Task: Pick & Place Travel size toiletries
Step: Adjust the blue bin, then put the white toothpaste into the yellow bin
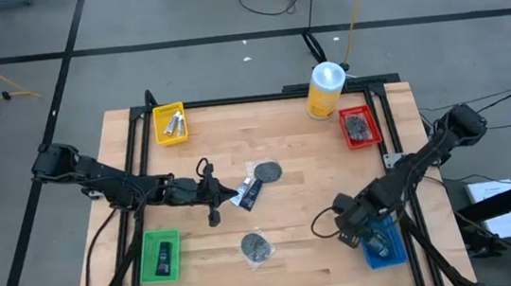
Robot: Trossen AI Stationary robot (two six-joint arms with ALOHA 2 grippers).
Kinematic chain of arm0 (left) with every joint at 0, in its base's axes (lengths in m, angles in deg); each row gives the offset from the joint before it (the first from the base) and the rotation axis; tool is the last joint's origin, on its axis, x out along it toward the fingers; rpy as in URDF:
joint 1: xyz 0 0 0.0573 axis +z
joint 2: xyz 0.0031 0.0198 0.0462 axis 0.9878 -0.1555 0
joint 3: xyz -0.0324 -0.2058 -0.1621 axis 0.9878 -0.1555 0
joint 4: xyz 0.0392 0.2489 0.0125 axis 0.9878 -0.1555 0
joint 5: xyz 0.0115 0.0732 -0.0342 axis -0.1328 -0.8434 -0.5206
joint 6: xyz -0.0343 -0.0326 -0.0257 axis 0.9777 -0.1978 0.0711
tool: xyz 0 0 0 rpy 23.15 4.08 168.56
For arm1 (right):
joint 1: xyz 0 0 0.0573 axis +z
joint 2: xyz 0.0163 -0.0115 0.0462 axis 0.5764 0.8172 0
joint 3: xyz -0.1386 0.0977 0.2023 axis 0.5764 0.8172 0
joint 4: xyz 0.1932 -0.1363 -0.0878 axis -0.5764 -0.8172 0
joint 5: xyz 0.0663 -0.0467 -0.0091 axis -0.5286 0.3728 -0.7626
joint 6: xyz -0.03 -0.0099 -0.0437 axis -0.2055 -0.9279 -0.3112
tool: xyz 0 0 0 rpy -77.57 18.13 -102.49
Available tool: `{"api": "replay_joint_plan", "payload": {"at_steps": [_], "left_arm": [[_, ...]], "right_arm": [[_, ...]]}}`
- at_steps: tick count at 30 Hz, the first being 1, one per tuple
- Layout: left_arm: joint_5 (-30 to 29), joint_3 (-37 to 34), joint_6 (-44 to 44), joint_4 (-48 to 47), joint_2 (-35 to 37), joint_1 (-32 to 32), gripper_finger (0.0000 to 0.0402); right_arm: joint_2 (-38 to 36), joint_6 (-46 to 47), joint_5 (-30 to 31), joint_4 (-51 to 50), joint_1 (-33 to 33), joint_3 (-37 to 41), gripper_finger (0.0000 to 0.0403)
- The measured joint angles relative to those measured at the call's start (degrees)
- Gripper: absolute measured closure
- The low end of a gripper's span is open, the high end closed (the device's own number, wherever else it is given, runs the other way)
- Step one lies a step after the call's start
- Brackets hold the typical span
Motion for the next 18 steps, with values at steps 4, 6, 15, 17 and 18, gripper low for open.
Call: {"api": "replay_joint_plan", "payload": {"at_steps": [4, 6, 15, 17, 18], "left_arm": [[-0.02, 0.00, -0.02, -0.16, 0.00, 0.01, 0.0392], [-0.02, 0.00, -0.02, -0.16, 0.00, 0.01, 0.0392], [-0.02, 0.00, -0.01, -0.16, 0.00, 0.02, 0.0392], [-0.02, 0.00, 0.00, -0.18, 0.00, 0.02, 0.0392], [-0.02, 0.00, 0.02, -0.18, 0.00, 0.02, 0.0392]], "right_arm": [[-0.09, 1.73, -0.16, -3.09, 0.08, -0.01, 0.0403], [-1.16, 0.85, 1.07, -1.64, 0.06, -0.02, 0.0403], [-2.89, -11.62, 9.43, 26.41, 3.44, -0.13, 0.0403], [-1.93, -11.82, 9.42, 32.96, 4.90, -0.20, 0.0403], [-1.42, -11.91, 9.46, 35.22, 5.72, -0.20, 0.0403]]}}
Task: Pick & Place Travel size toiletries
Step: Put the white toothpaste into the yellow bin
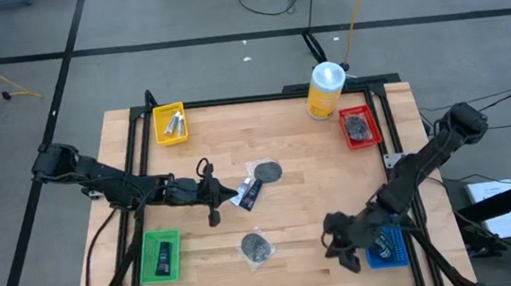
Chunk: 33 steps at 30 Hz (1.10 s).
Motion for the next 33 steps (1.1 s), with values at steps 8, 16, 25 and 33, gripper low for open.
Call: {"api": "replay_joint_plan", "payload": {"at_steps": [8, 16, 25, 33], "left_arm": [[0.00, -0.02, 0.40, 1.14, -3.15, 0.00, 0.0392], [-0.02, -0.04, -0.12, 6.20, -6.36, 0.00, 0.0392], [-0.02, 0.08, -1.26, 10.63, -6.36, 0.25, 0.0392], [-6.84, 8.60, 6.36, -12.63, -5.99, 6.25, 0.0380]], "right_arm": [[9.02, -19.33, 19.87, 13.29, 4.05, 0.00, 0.0403], [25.48, -45.83, 37.70, 38.77, -3.32, 0.00, 0.0389], [30.57, -42.34, 35.97, 40.91, -12.97, 1.50, 0.0309], [27.23, -36.12, 35.91, 47.89, -13.31, 11.96, 0.0194]]}}
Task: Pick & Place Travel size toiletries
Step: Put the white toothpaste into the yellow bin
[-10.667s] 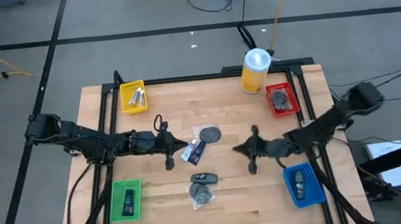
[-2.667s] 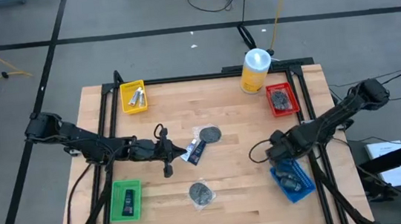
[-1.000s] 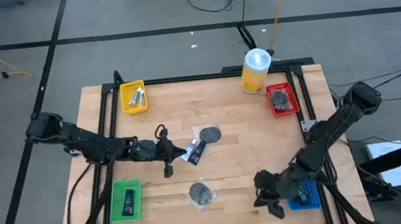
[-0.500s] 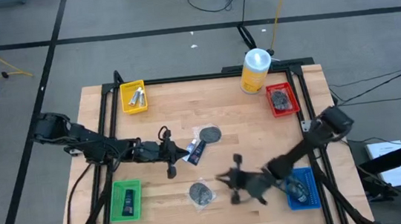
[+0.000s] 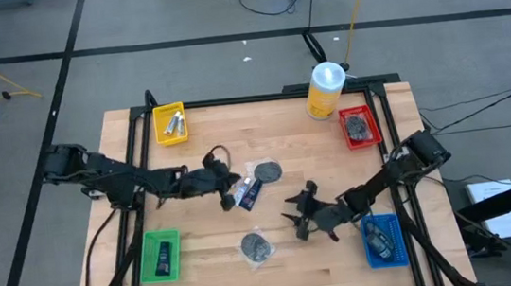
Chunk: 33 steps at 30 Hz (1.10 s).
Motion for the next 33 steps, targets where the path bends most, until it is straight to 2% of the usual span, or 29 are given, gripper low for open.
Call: {"api": "replay_joint_plan", "payload": {"at_steps": [4, 8, 12, 16, 19, 25, 28, 33], "left_arm": [[0.40, 3.76, 4.76, -11.90, -0.73, 2.85, 0.0329], [3.75, 3.81, 10.31, -12.37, -1.73, 4.48, 0.0246], [6.03, 3.79, 14.51, -14.14, -3.19, 4.75, 0.0162], [8.07, 3.77, 16.12, -14.39, -4.73, 3.16, 0.0122], [7.40, 3.75, 17.26, -13.35, -6.62, 0.93, 0.0122], [0.61, 3.74, 19.79, -7.30, -12.68, -2.51, 0.0163], [-0.35, 3.75, 19.94, -3.56, -15.82, -2.87, 0.0184], [-1.01, 3.74, 20.62, -2.74, -17.82, -2.21, 0.0220]], "right_arm": [[-1.65, -0.08, -0.07, 12.90, 0.03, 6.35, 0.0150], [-1.61, 0.10, -0.08, 22.41, 0.62, 10.97, 0.0127], [-1.63, 1.43, -0.07, 25.50, 0.97, 12.85, 0.0122], [-1.70, 1.75, -0.22, 26.21, 1.11, 12.73, 0.0128], [-1.66, 2.07, -0.28, 25.81, 1.16, 12.80, 0.0133], [-1.66, 2.10, -0.28, 25.91, 1.16, 12.78, 0.0135], [-1.66, 2.11, -0.28, 25.98, 1.16, 12.78, 0.0135], [-1.66, 2.33, -0.28, 25.91, 1.16, 12.76, 0.0136]]}}
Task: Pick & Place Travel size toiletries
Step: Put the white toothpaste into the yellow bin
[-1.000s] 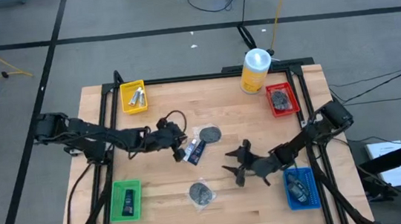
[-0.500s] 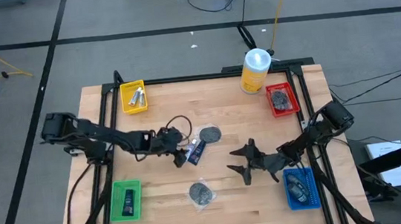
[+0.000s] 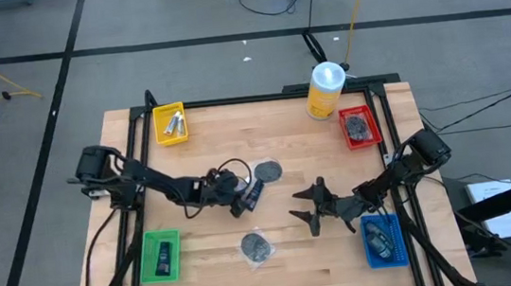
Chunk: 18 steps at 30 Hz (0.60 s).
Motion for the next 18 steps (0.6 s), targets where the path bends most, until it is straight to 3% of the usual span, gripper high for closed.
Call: {"api": "replay_joint_plan", "payload": {"at_steps": [11, 15, 18], "left_arm": [[-0.87, 0.01, -1.30, -2.40, 0.78, 1.47, 0.0350], [-1.20, 0.00, -1.39, -8.55, 4.66, 1.44, 0.0386], [-4.96, -0.05, -1.38, -15.29, 10.56, 1.45, 0.0394]], "right_arm": [[0.00, 0.21, 0.00, -0.11, 0.07, -0.02, 0.0136], [0.00, 0.18, 0.00, -0.13, 0.09, -0.02, 0.0136], [0.00, 0.18, -0.02, -0.43, 0.09, -0.04, 0.0136]]}}
